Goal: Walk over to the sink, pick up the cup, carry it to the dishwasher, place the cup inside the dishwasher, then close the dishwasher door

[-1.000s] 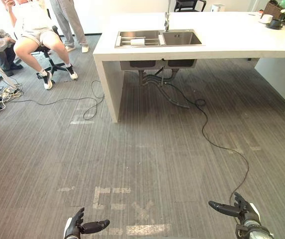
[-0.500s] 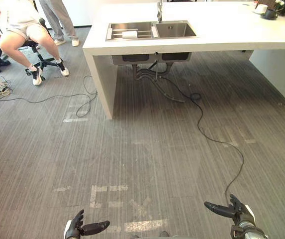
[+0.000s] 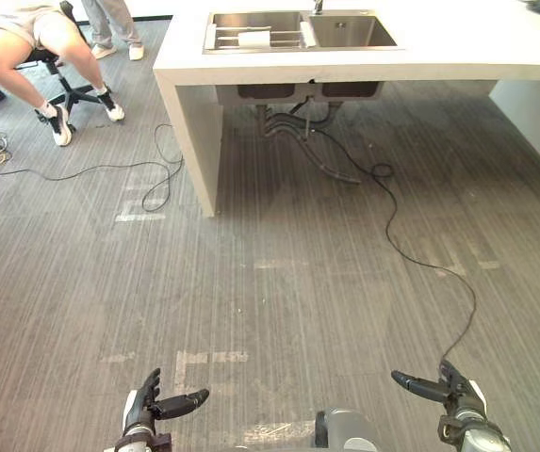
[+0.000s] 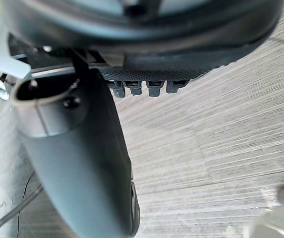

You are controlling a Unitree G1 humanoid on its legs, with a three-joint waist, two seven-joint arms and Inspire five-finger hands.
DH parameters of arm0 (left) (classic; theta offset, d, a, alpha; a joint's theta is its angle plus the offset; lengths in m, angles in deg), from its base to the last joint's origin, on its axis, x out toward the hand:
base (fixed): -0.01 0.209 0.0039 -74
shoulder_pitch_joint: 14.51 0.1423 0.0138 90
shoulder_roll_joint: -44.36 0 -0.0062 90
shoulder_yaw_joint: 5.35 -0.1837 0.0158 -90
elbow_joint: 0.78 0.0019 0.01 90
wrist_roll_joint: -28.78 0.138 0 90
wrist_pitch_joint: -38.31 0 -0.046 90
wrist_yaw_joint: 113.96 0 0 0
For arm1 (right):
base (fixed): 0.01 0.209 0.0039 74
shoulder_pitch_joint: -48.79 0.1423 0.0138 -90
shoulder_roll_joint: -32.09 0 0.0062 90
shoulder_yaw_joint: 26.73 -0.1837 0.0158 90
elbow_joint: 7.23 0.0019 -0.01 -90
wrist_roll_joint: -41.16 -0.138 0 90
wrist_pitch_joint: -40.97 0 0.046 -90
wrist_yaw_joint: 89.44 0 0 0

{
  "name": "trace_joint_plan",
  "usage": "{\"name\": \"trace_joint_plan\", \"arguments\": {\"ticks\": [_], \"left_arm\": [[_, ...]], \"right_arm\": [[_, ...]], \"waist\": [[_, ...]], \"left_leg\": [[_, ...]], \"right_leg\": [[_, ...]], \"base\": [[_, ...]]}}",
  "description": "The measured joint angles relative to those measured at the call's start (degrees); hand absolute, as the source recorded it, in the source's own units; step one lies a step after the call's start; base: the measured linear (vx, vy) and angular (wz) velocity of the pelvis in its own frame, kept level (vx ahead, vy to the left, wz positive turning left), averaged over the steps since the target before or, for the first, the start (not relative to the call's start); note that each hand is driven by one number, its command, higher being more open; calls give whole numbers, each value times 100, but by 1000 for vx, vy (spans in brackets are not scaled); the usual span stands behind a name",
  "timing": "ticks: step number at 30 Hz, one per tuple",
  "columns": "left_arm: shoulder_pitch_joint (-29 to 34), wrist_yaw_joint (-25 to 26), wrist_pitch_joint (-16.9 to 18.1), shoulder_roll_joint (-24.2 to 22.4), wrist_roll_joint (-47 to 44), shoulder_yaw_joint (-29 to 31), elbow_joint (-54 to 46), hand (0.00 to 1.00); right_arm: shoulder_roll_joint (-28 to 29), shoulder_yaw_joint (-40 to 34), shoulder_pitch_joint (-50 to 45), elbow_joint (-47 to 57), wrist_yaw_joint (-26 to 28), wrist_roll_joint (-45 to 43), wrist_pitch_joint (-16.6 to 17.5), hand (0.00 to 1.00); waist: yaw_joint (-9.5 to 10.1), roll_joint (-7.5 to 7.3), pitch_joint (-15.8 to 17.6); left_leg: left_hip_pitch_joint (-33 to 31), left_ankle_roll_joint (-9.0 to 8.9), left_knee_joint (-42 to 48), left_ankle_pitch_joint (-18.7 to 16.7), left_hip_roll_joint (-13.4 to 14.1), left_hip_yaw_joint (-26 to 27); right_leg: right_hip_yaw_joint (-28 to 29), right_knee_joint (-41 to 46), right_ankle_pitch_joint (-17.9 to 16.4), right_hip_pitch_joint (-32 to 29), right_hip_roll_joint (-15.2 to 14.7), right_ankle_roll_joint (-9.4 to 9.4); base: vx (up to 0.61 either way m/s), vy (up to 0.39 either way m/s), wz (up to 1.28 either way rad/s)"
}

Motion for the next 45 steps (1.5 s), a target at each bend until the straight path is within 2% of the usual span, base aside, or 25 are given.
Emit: {"name": "trace_joint_plan", "arguments": {"ticks": [3,5,6,9,10,12,14,16,18,19,21,22,23,25,26,30,31,33,34,36,37,39,40,43,45], "left_arm": [[-132,115,-23,20,-5,3,1,100],[-170,153,-22,96,-2,-51,-2,100],[-228,184,-30,9,2,-103,100,100],[-350,185,-29,-174,3,-109,117,100],[-359,176,-29,-254,3,-131,114,100],[-335,167,-29,-255,4,-218,102,100],[-333,145,-29,-316,4,-239,66,100],[-344,146,-30,-310,4,-248,-81,100],[-412,168,-31,-309,3,-239,-103,100],[-458,175,-31,-327,3,-250,-109,100],[-465,188,-33,-364,4,-282,-188,100],[-433,213,-31,-354,3,-293,-269,100],[-391,232,-32,-309,0,-250,-298,100],[-416,249,-41,-275,-2,-213,-322,100],[-428,251,-44,-291,-2,-217,-322,100],[-304,361,-66,-289,-44,-240,-467,100],[-206,425,-65,-234,-124,-240,-641,100],[-155,478,-51,-146,-135,-231,-782,100],[-261,520,-42,-51,-187,-224,-788,100],[-408,581,-43,-43,-235,-202,-785,100],[-494,601,-40,-45,-236,-202,-783,100],[-493,602,-7,2,-235,-211,-788,100],[-509,619,-20,-59,-236,-202,-687,100],[-457,658,-12,-143,-235,-160,-696,100],[-470,656,-27,-299,-240,-102,-825,100]], "right_arm": [[-7,25,233,0,2,0,-28,100],[-67,46,163,24,-11,1,-18,100],[-192,40,105,-3,-53,1,-35,100],[-192,40,145,55,-85,-4,-32,100],[-159,96,113,51,-84,-39,-36,100],[-105,175,39,66,-81,-220,-28,100],[-50,173,6,88,-118,-416,11,100],[-35,168,100,99,-118,-438,36,100],[49,59,105,96,-125,-438,33,100],[115,-52,111,98,-132,-438,34,100],[136,-166,93,51,-169,-435,33,100],[148,-171,81,-10,-197,-434,24,100],[235,-147,53,-13,-213,-432,1,100],[366,-91,-38,59,-228,-424,5,100],[383,-92,-55,58,-225,-420,2,100],[419,36,-408,58,-144,-164,-15,100],[419,150,-520,59,-119,-130,-24,100],[439,253,-589,74,-93,-94,-24,100],[444,361,-584,78,-60,-92,-25,100],[445,362,-546,83,-29,-92,-25,100],[444,362,-509,90,-30,-93,-24,100],[446,421,-560,166,-34,-97,-14,100],[379,425,-604,193,-44,-98,23,100],[402,441,-485,345,-38,-102,82,100],[484,458,-568,355,-45,-110,76,100]], "waist": [[-82,126,163],[-91,-64,99],[-86,37,66],[-104,121,28],[-90,150,42],[-68,133,55],[87,49,91],[157,48,93],[273,11,117],[298,-27,139],[317,25,107],[367,86,89],[399,95,36],[372,-173,7],[386,-209,-5],[280,-276,-28],[222,-285,-41],[171,-274,-71],[54,-254,-66],[13,-175,-16],[6,-127,14],[-3,-218,-24],[-65,-140,-52],[-44,25,-102],[-52,52,-77]], "left_leg": [[207,-234,-6,-140,407,-111],[399,-510,34,-354,427,-193],[490,-664,213,-546,612,-244],[-194,-898,1846,-443,927,-274],[-745,-917,3340,23,1194,-370],[-1197,-900,4737,71,1477,-315],[-1854,-695,5675,-49,1718,67],[-2437,-583,5394,-125,1640,238],[-2694,-579,4292,-199,1410,430],[-2749,-625,3209,-145,1084,429],[-2792,-611,1547,439,703,319],[-2801,-455,1062,1145,632,149],[-2741,-190,1171,1529,558,61],[-2768,-112,1374,1102,333,222],[-2756,-74,1419,993,292,296],[-1767,126,1105,504,-38,418],[-1460,137,1060,365,-59,397],[-1096,120,883,272,-61,338],[-800,113,648,272,-6,219],[-597,107,529,270,143,125],[-469,95,511,263,277,103],[-228,-203,495,150,290,109],[-57,-442,491,-27,409,42],[-114,-473,790,-13,644,24],[-431,-602,1799,65,804,15]], "right_leg": [[-348,-1203,333,-359,198,-75],[-262,-2023,1453,-337,187,-313],[-370,-1676,1484,-338,224,-547],[-541,-1877,1148,-7,454,-775],[-644,-2319,1107,562,633,-848],[-705,-2786,1087,1233,807,-886],[-586,-3356,1065,2020,912,-918],[-469,-3638,1069,2320,887,-911],[-409,-3829,1059,2583,762,-857],[-406,-3901,988,2749,630,-736],[-383,-3994,849,2914,544,-518],[-296,-3997,701,3002,585,-390],[-132,-3961,546,3112,538,-269],[-47,-3654,322,3031,201,-93],[39,-3395,239,2918,121,-36],[543,12,384,1800,-484,544],[537,771,335,1513,-559,457],[434,1171,221,1116,-561,268],[339,992,88,729,-415,39],[309,339,2,383,-123,-109],[327,-492,57,202,93,-102],[424,-2117,1153,178,311,-148],[436,-1914,1588,195,419,-462],[441,-1872,1196,245,613,-563],[326,-2107,1087,650,667,-584]], "base": [[328,-141,30],[412,-200,36],[491,-276,28],[534,-317,21],[477,-244,26],[420,-196,18],[399,-177,-14],[388,-72,-28],[392,23,-19],[287,80,-2],[381,142,-7],[506,257,-38],[436,228,-35],[431,186,-22],[409,170,-26],[425,178,-10],[545,126,8],[492,49,17],[431,-22,28],[375,-68,28],[406,-128,28],[469,-152,27],[544,-186,8],[443,-191,-8],[368,-184,27]]}}
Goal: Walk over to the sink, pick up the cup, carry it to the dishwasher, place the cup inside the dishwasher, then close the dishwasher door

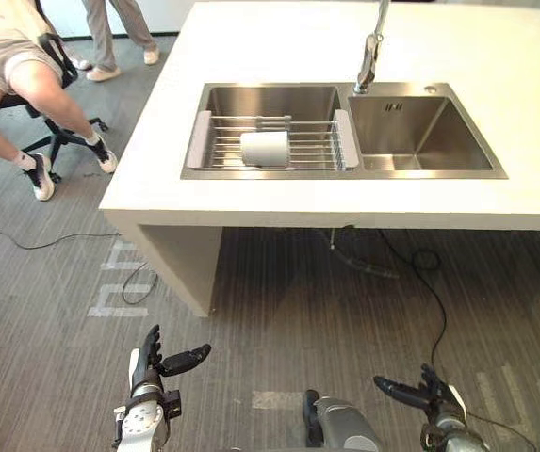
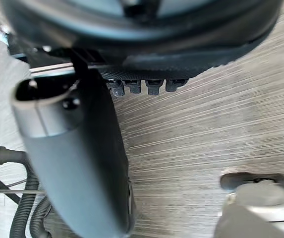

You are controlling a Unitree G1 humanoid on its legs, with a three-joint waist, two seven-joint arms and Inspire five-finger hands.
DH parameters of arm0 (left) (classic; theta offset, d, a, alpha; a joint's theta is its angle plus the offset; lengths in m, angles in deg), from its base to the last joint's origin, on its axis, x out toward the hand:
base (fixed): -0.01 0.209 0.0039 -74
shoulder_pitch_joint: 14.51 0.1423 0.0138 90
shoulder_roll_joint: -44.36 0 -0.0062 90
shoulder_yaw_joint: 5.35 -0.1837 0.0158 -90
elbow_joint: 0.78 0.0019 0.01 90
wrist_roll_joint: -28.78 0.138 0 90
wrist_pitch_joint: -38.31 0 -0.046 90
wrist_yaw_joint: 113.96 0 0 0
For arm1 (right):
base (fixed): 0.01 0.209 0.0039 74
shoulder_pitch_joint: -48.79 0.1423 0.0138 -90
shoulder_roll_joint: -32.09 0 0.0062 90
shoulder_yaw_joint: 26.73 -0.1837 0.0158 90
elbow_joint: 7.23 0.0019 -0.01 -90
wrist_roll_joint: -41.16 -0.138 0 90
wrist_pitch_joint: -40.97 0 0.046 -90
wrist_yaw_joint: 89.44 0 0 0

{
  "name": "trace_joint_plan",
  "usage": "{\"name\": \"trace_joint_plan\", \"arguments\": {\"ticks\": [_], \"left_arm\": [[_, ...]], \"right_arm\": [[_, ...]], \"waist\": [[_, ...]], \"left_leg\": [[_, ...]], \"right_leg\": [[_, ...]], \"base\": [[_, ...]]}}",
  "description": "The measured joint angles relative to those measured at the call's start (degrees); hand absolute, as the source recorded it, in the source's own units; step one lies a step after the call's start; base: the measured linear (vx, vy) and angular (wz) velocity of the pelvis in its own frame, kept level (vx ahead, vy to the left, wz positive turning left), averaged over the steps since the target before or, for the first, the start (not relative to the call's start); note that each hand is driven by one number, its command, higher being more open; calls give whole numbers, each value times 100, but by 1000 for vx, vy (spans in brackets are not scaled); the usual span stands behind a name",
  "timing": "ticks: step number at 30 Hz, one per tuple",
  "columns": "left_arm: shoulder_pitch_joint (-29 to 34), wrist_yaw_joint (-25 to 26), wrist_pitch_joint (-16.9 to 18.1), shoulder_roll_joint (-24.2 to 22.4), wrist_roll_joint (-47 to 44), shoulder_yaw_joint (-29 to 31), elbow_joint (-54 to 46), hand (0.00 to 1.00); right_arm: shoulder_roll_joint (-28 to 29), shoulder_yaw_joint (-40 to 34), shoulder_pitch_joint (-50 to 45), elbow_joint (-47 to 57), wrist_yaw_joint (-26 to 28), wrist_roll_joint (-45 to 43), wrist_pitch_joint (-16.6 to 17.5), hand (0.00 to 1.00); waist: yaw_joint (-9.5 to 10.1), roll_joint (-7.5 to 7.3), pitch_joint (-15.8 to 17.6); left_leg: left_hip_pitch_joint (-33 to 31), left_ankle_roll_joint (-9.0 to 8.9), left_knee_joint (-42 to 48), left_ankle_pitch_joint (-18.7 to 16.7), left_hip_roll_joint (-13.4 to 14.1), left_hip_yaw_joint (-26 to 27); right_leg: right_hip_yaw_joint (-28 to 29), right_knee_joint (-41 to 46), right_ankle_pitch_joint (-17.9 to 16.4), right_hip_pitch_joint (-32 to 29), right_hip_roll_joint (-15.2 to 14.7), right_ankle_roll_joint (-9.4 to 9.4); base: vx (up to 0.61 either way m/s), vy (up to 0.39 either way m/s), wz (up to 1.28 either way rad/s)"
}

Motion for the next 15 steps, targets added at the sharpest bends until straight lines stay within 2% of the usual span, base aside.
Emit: {"name": "trace_joint_plan", "arguments": {"ticks": [1,2,3,4,6,9,10,12,13,15], "left_arm": [[119,6,-36,-130,-6,18,-423,100],[219,4,-46,-173,-5,6,-812,100],[285,14,-47,-189,-5,7,-1098,100],[348,44,-48,-188,0,21,-1641,100],[348,126,-47,-188,7,65,-2416,100],[307,377,-34,-201,34,308,-3348,100],[308,542,-29,-293,148,449,-3588,100],[299,676,-34,-307,338,534,-3910,100],[280,864,-33,-286,619,691,-4325,100],[223,1118,-47,-275,949,864,-4738,100]], "right_arm": [[130,76,-256,208,-19,-41,-6,100],[192,141,-406,427,-19,-53,-5,100],[239,164,-515,553,-13,-55,-6,100],[318,213,-638,763,-14,-66,-2,100],[361,218,-782,1037,-6,-71,0,100],[358,160,-853,1247,14,-91,1,100],[349,83,-978,1378,23,-90,7,100],[289,78,-1171,1497,53,-86,7,100],[338,123,-1281,1496,103,-79,-2,100],[474,237,-1412,1591,187,-62,4,100]], "waist": [[57,-3,18],[134,-1,26],[152,-3,30],[184,-17,39],[283,-18,39],[311,-28,42],[377,-32,42],[414,29,6],[471,47,-65],[458,-146,-126]], "left_leg": [[-457,-86,1380,314,266,19],[-720,-95,2162,409,464,113],[-912,-61,2599,364,590,170],[-1284,50,3196,241,810,326],[-1693,26,3371,-30,951,452],[-2051,-23,2407,-315,687,483],[-2128,-42,1425,-267,378,565],[-2118,-62,172,214,109,562],[-1951,192,-403,1012,-44,492],[-1917,290,-461,927,-269,525]], "right_leg": [[-107,-339,-55,516,53,-87],[-123,-486,-90,769,102,-143],[-143,-589,-116,926,129,-185],[-164,-760,-161,1204,149,-256],[-157,-961,-209,1514,129,-333],[-147,-1187,-256,1869,-77,-330],[-158,-1216,-359,1994,-287,-152],[-221,-1205,-522,2106,-402,67],[-168,-1086,-781,2161,-465,273],[1,-1112,-806,2190,-657,268]], "base": [[340,-149,29],[323,-131,23],[292,-101,11],[233,-68,10],[286,-29,5],[326,101,2],[305,167,16],[315,208,20],[333,219,10],[342,194,12]]}}
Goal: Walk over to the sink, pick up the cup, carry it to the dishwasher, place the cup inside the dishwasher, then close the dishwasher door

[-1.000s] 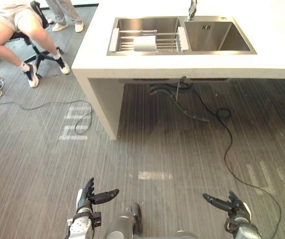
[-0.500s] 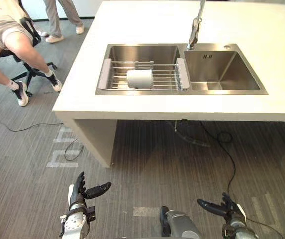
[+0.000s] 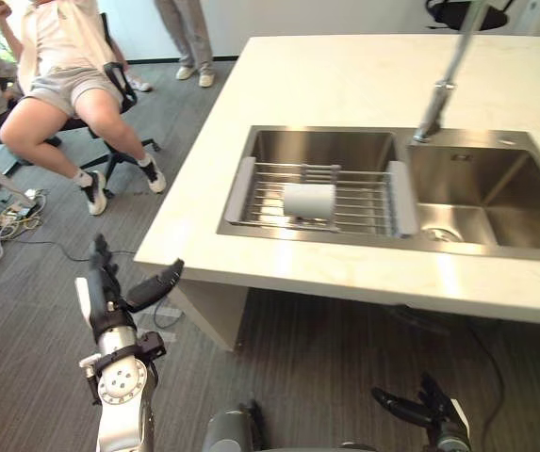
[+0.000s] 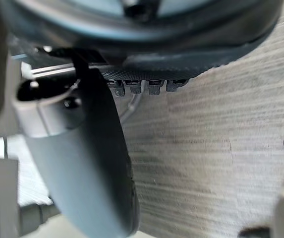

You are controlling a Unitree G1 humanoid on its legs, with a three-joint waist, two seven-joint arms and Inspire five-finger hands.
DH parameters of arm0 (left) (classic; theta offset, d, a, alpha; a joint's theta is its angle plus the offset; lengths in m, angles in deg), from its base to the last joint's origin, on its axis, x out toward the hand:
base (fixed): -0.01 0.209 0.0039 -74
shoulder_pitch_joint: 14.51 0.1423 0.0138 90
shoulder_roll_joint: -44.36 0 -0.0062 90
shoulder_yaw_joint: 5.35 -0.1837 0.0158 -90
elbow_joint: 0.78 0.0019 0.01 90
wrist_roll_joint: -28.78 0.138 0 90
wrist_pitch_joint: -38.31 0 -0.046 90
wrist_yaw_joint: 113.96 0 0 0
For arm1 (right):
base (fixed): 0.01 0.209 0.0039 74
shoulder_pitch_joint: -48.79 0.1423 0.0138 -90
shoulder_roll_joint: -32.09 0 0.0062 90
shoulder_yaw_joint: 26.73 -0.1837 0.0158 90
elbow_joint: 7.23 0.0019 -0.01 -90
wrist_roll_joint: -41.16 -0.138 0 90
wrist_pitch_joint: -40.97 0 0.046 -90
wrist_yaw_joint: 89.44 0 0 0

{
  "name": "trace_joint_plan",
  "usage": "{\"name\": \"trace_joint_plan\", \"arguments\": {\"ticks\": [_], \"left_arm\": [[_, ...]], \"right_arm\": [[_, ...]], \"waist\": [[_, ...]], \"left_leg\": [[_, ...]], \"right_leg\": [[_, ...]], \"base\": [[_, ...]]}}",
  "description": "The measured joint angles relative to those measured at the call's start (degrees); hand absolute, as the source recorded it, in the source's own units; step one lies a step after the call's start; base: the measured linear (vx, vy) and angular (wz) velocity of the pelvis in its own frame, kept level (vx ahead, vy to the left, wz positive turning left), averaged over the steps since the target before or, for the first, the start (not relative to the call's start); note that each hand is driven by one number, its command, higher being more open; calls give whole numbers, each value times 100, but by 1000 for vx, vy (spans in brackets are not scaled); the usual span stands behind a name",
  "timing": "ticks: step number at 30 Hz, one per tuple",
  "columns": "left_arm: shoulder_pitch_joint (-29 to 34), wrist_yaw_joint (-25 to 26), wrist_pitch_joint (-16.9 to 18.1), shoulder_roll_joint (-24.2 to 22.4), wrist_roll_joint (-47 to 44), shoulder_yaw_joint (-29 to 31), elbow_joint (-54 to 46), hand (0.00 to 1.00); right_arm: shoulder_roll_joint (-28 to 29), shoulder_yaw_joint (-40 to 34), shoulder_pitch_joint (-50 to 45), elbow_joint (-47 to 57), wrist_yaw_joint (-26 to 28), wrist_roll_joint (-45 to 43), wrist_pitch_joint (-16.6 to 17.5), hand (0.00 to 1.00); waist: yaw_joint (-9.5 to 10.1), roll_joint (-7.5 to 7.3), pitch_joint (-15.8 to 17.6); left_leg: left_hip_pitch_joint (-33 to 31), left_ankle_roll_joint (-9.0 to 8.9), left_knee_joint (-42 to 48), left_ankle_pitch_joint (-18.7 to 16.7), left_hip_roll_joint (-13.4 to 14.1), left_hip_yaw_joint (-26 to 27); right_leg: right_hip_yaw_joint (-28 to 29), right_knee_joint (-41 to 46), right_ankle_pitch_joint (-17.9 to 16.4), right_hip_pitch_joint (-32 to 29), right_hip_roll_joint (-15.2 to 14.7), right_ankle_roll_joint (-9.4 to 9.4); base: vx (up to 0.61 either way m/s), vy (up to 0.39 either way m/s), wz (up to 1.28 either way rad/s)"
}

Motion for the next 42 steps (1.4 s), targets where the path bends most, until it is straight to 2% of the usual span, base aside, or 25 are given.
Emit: {"name": "trace_joint_plan", "arguments": {"ticks": [1,3,4,5,6,7,8,9,10,11,12,13,15,16,17,18,20,23,27,29,33,37,42], "left_arm": [[-16,160,-7,-3,206,93,-390,100],[-3,264,-11,-34,376,118,-927,100],[-3,299,22,-35,512,36,-1181,100],[-2,299,96,-22,550,-89,-1347,100],[2,280,121,-10,551,-164,-1397,100],[7,191,149,18,550,-339,-1440,100],[23,119,157,46,550,-519,-1441,100],[37,68,158,41,552,-582,-1441,100],[46,-23,158,44,553,-710,-1421,100],[46,-107,158,45,551,-822,-1373,100],[38,-147,160,50,551,-885,-1329,100],[-8,-244,166,76,549,-1026,-1171,100],[-63,-417,166,95,546,-1268,-936,100],[-87,-515,164,183,540,-1460,-796,100],[-111,-566,181,191,544,-1545,-684,100],[-134,-683,152,163,536,-1819,-469,100],[-210,-829,148,164,546,-2233,-326,100],[-445,-1053,151,169,549,-2592,-208,100],[-587,-1063,157,262,542,-2614,-103,100],[-609,-1060,157,401,544,-2616,-103,100],[-613,-1063,157,620,547,-2618,-103,100],[-683,-1117,159,1001,549,-2679,15,100],[-737,-1307,160,1344,587,-2848,176,100]], "right_arm": [[75,46,-24,39,106,58,19,100],[122,118,-40,44,184,83,18,100],[121,126,-50,45,252,93,19,100],[116,130,-66,47,281,148,20,100],[108,130,-85,48,302,217,20,100],[81,127,-147,46,357,265,19,100],[62,128,-186,6,397,303,19,100],[51,128,-178,-39,413,309,19,100],[48,128,-164,-98,442,329,16,100],[48,129,-145,-136,466,416,14,100],[48,129,-114,-136,474,441,14,100],[46,135,-42,-137,477,469,-3,100],[40,222,148,-143,441,478,-34,100],[42,399,237,-156,343,519,-20,100],[10,475,307,-196,312,535,11,100],[-95,541,507,-330,242,545,42,100],[-125,556,770,-475,181,642,43,100],[-98,558,839,-738,84,695,35,100],[-125,536,718,-1039,45,685,16,100],[-146,510,715,-1147,38,676,16,100],[-140,494,733,-1249,34,643,17,100],[-158,494,868,-1508,32,629,22,100],[-195,542,977,-1701,47,630,22,100]], "waist": [[3,-84,21],[21,-116,22],[18,-116,20],[-10,-124,22],[-26,-138,20],[-66,-168,1],[-155,-176,-19],[-210,-175,-19],[-268,-164,-17],[-348,-144,-9],[-360,-121,0],[-371,-77,24],[-426,-47,43],[-440,-180,-1],[-476,-183,-1],[-479,26,17],[-439,219,13],[-437,289,-11],[-381,349,-46],[-365,378,-66],[-344,365,-80],[-345,365,-99],[-356,374,-227]], "left_leg": [[-34,77,215,-207,-45,56],[14,132,504,-518,-51,166],[170,144,483,-657,-74,234],[405,148,331,-739,-118,313],[539,155,231,-755,-154,362],[815,173,39,-800,-231,410],[1050,269,-104,-887,-267,409],[1149,273,-161,-899,-264,411],[1332,251,-312,-903,-245,410],[1473,153,-434,-856,-192,402],[1527,125,-465,-856,-143,395],[1622,108,-517,-850,-44,332],[1657,79,-497,-850,112,170],[1637,-73,-399,-887,89,135],[1655,-192,-350,-959,110,28],[1662,-248,-331,-994,283,-135],[1714,-243,-485,-907,354,-238],[1748,-291,-544,-703,377,-452],[1702,-321,-374,-685,427,-609],[1670,-454,-535,-598,406,-681],[1628,-527,-723,-511,378,-755],[1706,-486,-1041,-353,344,-775],[1667,-474,-1311,-345,323,-810]], "right_leg": [[210,-15,-12,24,-72,49],[410,77,8,86,-149,92],[485,368,17,33,-200,205],[533,1031,12,-177,-294,590],[565,1452,26,-327,-352,782],[604,2331,160,-661,-476,1069],[626,3071,147,-949,-580,1107],[604,3329,107,-1106,-588,1032],[502,3640,0,-1425,-585,846],[382,3613,-97,-1712,-532,677],[320,3511,-147,-1847,-479,597],[202,3186,-226,-2052,-368,461],[44,2248,-184,-2247,-173,324],[64,1322,506,-2239,-95,250],[44,1323,719,-2221,-68,128],[-12,1257,723,-2107,75,108],[-59,1171,659,-2058,178,3],[-194,903,634,-1816,214,-34],[-399,572,680,-1493,238,-54],[-490,437,754,-1493,252,-43],[-580,241,894,-1479,244,-32],[-640,-316,1283,-1280,285,-12],[-672,-1058,1862,-1124,371,2]], "base": [[321,164,-3],[281,135,-26],[287,140,-36],[225,109,-35],[263,123,-30],[225,74,-14],[228,59,-7],[232,32,2],[224,6,1],[264,-26,1],[264,-99,5],[228,-126,12],[214,-180,21],[244,-228,24],[305,-262,25],[207,-169,11],[189,-180,1],[115,-130,21],[38,-28,27],[-8,11,24],[-38,22,15],[-81,28,7],[-132,47,2]]}}
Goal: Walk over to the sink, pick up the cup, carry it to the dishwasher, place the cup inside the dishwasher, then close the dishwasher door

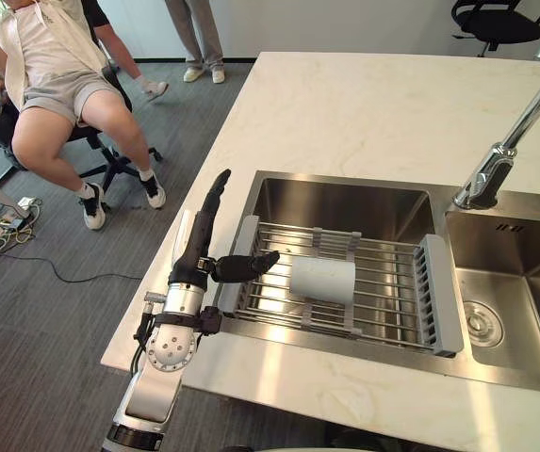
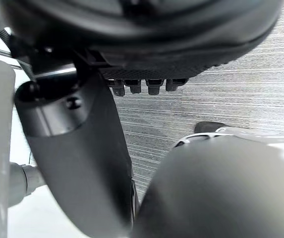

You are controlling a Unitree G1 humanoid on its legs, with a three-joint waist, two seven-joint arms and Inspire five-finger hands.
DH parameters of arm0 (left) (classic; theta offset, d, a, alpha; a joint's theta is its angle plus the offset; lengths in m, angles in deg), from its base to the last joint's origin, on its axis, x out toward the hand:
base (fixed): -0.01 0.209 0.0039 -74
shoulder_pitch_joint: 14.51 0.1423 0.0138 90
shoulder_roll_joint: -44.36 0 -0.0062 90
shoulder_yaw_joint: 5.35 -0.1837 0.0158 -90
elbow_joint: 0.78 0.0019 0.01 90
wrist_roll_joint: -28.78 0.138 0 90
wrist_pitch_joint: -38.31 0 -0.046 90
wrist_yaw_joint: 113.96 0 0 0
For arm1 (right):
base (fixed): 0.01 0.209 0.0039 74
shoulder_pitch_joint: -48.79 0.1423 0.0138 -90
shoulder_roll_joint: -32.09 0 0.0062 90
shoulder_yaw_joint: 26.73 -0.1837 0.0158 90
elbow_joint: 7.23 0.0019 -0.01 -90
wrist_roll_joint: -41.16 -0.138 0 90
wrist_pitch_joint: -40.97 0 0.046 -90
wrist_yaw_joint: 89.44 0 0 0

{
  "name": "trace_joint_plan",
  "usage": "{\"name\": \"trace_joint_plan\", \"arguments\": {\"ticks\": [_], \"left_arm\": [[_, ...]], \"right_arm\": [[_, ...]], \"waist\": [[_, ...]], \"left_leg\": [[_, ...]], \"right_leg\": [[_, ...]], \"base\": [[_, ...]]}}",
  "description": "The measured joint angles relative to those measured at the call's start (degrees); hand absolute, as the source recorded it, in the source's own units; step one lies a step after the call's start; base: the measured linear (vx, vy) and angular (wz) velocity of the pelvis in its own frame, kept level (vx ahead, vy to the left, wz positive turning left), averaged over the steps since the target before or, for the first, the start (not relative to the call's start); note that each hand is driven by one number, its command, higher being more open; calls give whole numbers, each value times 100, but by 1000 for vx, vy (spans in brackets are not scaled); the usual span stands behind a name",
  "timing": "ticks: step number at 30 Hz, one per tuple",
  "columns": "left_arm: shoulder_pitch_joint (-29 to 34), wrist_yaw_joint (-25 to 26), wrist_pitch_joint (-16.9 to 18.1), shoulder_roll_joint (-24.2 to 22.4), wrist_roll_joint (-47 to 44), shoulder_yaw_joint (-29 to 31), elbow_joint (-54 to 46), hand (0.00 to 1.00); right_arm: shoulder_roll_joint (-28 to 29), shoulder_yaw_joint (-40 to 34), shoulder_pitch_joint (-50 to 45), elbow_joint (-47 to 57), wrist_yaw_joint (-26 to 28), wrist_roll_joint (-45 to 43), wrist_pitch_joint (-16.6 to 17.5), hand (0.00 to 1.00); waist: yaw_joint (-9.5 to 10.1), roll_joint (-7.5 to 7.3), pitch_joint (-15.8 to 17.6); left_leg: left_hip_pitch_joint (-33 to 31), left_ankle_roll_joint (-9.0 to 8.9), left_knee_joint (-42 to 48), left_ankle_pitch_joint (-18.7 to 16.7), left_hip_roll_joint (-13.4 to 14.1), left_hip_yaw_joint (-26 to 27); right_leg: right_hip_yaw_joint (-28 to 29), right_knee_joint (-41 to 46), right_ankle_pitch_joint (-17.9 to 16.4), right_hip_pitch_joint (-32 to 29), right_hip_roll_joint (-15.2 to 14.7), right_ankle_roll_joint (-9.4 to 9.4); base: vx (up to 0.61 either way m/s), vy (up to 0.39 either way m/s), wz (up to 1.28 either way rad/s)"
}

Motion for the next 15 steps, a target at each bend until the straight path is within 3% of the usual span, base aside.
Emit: {"name": "trace_joint_plan", "arguments": {"ticks": [4,15], "left_arm": [[-2,-165,2,218,117,-27,163,100],[-272,-446,5,476,367,-338,211,100]], "right_arm": [[4,63,-35,-43,30,3,-1,100],[-43,244,-32,-229,27,17,-2,100]], "waist": [[-2,-71,-51],[-151,-111,-108]], "left_leg": [[19,38,-50,50,-115,11],[30,-9,-326,179,-133,-108]], "right_leg": [[47,-515,331,231,-62,-10],[150,-539,343,124,-26,-3]], "base": [[-169,34,-1],[-33,-8,2]]}}
